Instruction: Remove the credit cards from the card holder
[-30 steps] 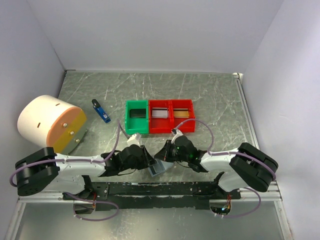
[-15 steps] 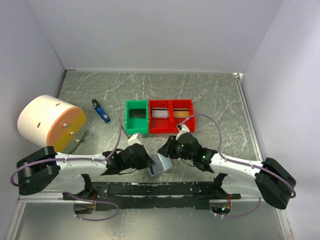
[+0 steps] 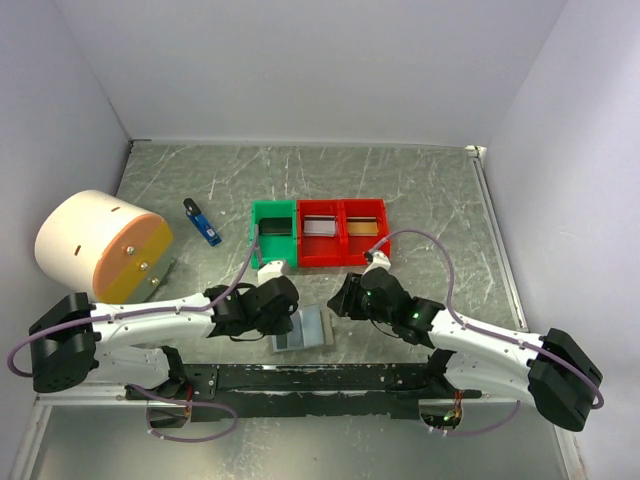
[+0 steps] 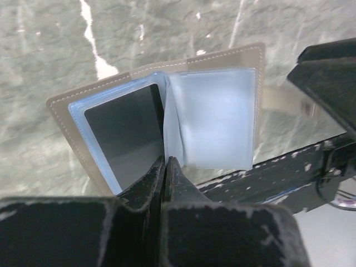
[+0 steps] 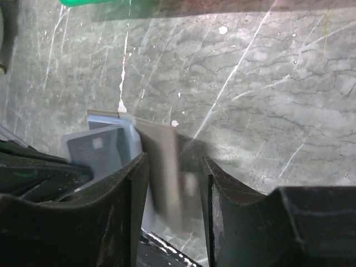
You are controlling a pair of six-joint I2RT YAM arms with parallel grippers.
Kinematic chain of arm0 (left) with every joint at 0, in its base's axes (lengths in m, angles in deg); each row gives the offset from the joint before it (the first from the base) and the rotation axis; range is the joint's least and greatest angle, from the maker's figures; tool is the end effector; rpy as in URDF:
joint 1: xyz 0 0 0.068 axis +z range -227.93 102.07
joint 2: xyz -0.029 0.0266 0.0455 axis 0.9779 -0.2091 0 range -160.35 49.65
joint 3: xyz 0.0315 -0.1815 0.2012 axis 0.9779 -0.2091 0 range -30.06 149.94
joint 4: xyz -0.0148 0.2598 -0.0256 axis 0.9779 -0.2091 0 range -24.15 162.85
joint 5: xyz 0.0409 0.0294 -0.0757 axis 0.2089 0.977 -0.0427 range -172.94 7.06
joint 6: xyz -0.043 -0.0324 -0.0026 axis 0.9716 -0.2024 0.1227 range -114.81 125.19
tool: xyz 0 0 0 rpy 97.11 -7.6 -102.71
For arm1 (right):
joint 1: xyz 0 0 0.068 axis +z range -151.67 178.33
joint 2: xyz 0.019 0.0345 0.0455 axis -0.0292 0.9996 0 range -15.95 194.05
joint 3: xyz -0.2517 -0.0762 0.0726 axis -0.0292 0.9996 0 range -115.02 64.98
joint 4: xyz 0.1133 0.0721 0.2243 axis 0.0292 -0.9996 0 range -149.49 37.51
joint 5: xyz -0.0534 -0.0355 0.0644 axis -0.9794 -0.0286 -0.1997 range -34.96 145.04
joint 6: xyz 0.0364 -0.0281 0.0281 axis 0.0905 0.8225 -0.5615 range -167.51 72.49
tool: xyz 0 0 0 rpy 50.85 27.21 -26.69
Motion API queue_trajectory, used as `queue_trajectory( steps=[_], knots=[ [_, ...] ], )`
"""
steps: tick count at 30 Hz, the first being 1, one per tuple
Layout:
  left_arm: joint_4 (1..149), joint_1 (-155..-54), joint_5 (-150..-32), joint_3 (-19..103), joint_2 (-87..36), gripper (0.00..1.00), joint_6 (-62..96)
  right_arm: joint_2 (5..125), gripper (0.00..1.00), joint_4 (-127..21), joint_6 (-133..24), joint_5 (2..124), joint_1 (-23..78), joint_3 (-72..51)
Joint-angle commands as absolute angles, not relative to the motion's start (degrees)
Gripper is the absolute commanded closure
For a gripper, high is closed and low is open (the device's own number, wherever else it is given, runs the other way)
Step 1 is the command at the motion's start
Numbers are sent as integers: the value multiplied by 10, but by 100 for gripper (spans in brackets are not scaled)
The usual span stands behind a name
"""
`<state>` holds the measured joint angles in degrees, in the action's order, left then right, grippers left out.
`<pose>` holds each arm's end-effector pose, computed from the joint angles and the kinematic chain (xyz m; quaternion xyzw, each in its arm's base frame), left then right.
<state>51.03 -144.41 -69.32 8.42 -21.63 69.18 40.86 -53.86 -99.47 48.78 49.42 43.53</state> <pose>0.1022 -0.2135 0.1927 -0.0155 0.9466 -0.2266 0.2290 0.1272 0.1514 0.1762 0.0312 0.8923 0.3201 0.3166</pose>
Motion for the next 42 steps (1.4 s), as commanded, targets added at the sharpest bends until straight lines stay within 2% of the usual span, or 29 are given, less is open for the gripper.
queue_trajectory(
  steps=[1,7,14,21,27,35,42],
  knots=[
    [361,-1446,-680,126,-209,93,639,413,58,-535,-990,486,492,425],
    [332,-1447,-685,157,-230,87,631,424,58,-517,-988,503,492,426],
    [357,-1447,-693,178,-271,72,641,437,58,-520,-982,503,492,421],
    [400,-1455,-710,193,-294,68,637,434,58,-522,-979,504,492,418],
    [441,-1465,-731,195,-297,56,631,425,58,-520,-979,509,492,420],
    [497,-1471,-760,175,-294,51,625,409,57,-528,-980,513,492,420],
    [486,-1471,-728,151,-223,47,639,388,56,-514,-975,532,492,423]
  ],
)
